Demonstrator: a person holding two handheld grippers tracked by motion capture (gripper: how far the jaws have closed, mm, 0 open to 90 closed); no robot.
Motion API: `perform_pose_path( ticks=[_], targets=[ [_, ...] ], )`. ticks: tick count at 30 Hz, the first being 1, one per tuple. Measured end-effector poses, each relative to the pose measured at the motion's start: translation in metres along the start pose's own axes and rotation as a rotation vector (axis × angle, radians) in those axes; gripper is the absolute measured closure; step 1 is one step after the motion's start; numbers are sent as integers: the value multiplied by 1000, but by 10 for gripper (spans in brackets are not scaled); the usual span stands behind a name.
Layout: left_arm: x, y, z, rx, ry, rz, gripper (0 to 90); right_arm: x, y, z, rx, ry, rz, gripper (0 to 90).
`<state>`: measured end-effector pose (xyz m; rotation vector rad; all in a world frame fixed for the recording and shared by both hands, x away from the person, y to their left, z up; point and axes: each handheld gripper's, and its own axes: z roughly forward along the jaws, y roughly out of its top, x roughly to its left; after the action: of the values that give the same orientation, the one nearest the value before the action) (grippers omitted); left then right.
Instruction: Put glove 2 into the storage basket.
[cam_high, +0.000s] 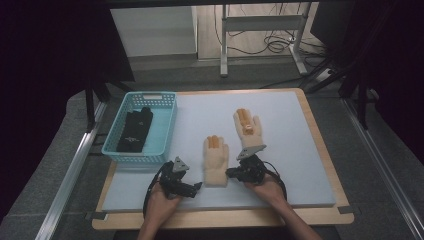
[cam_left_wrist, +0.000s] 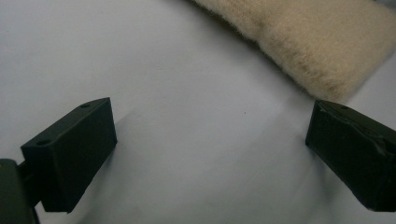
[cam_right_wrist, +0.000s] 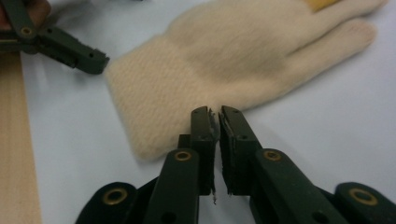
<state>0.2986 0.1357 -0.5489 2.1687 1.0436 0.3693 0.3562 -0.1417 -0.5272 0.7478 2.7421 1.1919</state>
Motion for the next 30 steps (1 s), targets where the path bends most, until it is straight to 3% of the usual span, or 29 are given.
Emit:
perform_pose_path(
  ticks=[3, 4, 5, 7, 8, 9, 10, 11, 12, 14, 18, 22, 30],
  targets=[
    [0, 0, 0, -1, 0, -1, 22, -16, 4, -14, -26, -68, 5, 754],
    [0, 0, 0, 0, -1, 1, 22, -16, 4, -14, -26, -68, 5, 754],
    [0, 0, 0, 1, -1, 0, 22, -30, 5, -24, -47, -113, 20, 727],
    [0, 0, 0, 0, -1, 0, 22, -38, 6, -29, -55, -133, 30, 713],
    [0, 0, 0, 0, -1, 0, 22, -54, 7, -37, -65, -179, 47, 678],
    [0, 0, 0, 0, 0, 0, 22, -54, 7, -37, -65, -179, 47, 678],
    [0, 0, 0, 0, 0, 0, 22, -69, 9, -42, -74, -214, 68, 635],
    [0, 0, 0, 0, -1, 0, 22, -69, 9, -42, -74, -214, 68, 635],
    [0, 0, 0, -1, -1, -2, 23, -82, 12, -44, -85, -234, 84, 601],
    [0, 0, 0, -1, 0, -1, 23, -88, 14, -44, -88, -242, 92, 581],
    [0, 0, -1, -4, 0, -9, 28, -109, 25, -39, -83, -319, 76, 504],
    [1, -2, -4, -2, 10, -24, 22, -120, 33, -30, -71, -354, 44, 442],
    [8, -14, -13, -10, 2, -32, 25, -138, 35, -12, -42, -350, 41, 409]
  ],
)
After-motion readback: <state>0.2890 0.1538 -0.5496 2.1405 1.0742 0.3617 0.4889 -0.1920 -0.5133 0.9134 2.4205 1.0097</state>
